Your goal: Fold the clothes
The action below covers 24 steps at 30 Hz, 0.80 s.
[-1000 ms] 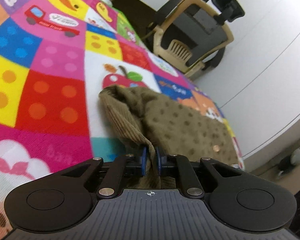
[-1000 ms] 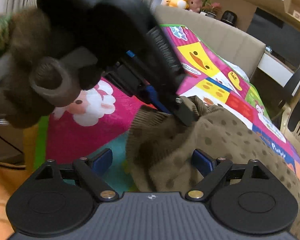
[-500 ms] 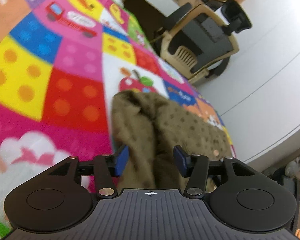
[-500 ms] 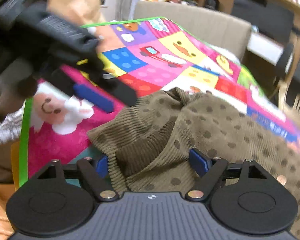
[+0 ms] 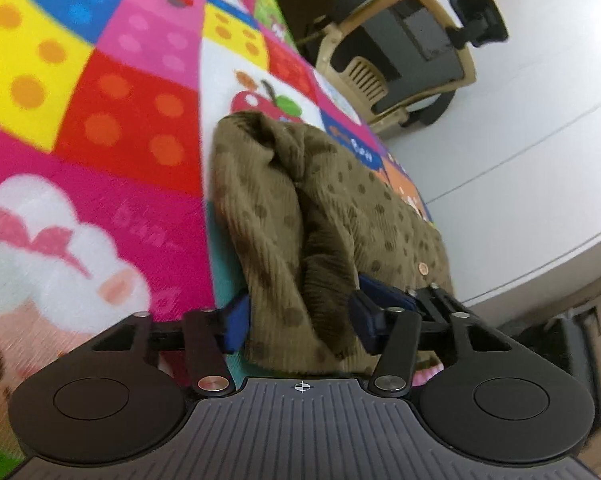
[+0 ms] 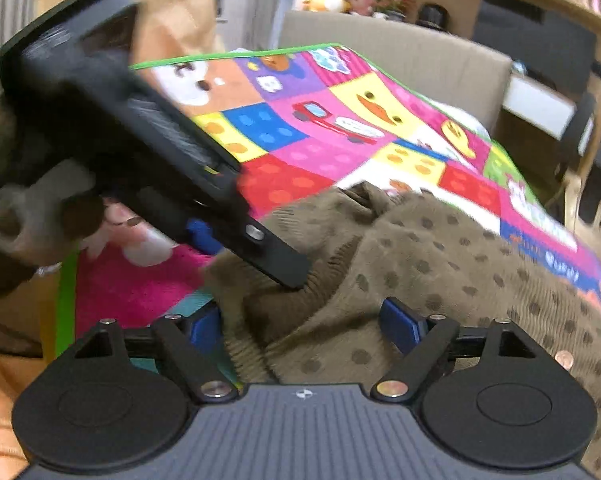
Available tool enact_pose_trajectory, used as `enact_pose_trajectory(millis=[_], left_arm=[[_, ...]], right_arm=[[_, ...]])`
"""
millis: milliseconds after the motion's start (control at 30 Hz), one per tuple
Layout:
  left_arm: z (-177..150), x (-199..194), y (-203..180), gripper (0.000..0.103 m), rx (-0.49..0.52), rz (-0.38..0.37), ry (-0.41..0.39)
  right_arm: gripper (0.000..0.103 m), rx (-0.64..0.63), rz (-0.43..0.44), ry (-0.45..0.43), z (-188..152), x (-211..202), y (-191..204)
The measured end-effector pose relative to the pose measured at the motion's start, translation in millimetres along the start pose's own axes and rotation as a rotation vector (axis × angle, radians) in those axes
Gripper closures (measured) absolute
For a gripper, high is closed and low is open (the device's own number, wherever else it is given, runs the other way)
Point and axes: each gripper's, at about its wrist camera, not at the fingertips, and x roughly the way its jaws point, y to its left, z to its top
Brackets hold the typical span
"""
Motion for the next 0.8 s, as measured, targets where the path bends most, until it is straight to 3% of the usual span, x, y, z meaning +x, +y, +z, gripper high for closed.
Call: enact_pose_trajectory(millis=[33, 233, 267, 300, 367, 400, 433, 500, 533, 567, 633, 733, 800], left_arm=[[0.5, 1.9, -1.6, 0.083, 0.005, 0.001, -0.001], [10.6, -1.6, -25.6, 0.090, 0.066, -0.046, -0.029], [12.7, -3.2, -30.6, 0.090, 0.078, -0.058, -0.036], [14.8, -4.7, -35.5, 0.090, 0.089, -0.069, -0.042], [19.0, -9.1, -45.4, 0.082, 0.112, -0.093, -0.059], [20.8, -14.7, -50.3, 0.077, 0.121, -0.108, -0.077], [22.8, -21.5, -55.2, 0.068, 0.131, -0.123, -0.102], [27.4, -40.3, -65.0, 0.063, 0.151, -0.158, -0.172], [29.8, -49.6, -70.2, 0.054, 0.163, -0.171, -0.210], [32.1, -58.1, -76.1, 0.043, 0.178, -0.173, -0.251], [35.8, -71.5, -89.2, 0.036, 0.208, -0.174, -0.324], [40.5, -72.5, -108.0, 0.024, 0.228, -0.185, -0.356], [39.0, -52.6, -116.6, 0.019, 0.233, -0.178, -0.311]], right_arm=[[0.017, -0.039, -0.027, -0.004, 2.1, 1.2, 6.4], [0.015, -0.201, -0.148, -0.020, 11.4, 22.1, 27.9], [0.021, -0.209, -0.158, -0.028, 12.2, 26.0, 27.2], [0.050, -0.198, -0.175, -0.029, 12.9, 27.5, 22.3], [0.080, -0.169, -0.212, -0.030, 14.2, 29.7, 11.0], [0.086, -0.126, -0.193, -0.052, 14.4, 26.1, 1.3], [0.087, -0.061, -0.185, -0.076, 15.3, 17.6, -12.1], [0.090, 0.026, -0.214, -0.144, 17.4, -7.7, -35.9], [0.090, 0.068, -0.229, -0.179, 18.5, -20.6, -47.6], [0.091, 0.105, -0.260, -0.215, 16.5, -36.8, -61.8], [0.092, 0.170, -0.338, -0.280, 9.0, -70.3, -91.3], [0.093, 0.286, -0.464, -0.290, -20.3, -112.6, -142.3], [0.093, 0.390, -0.514, -0.255, -48.7, -132.0, -175.7]])
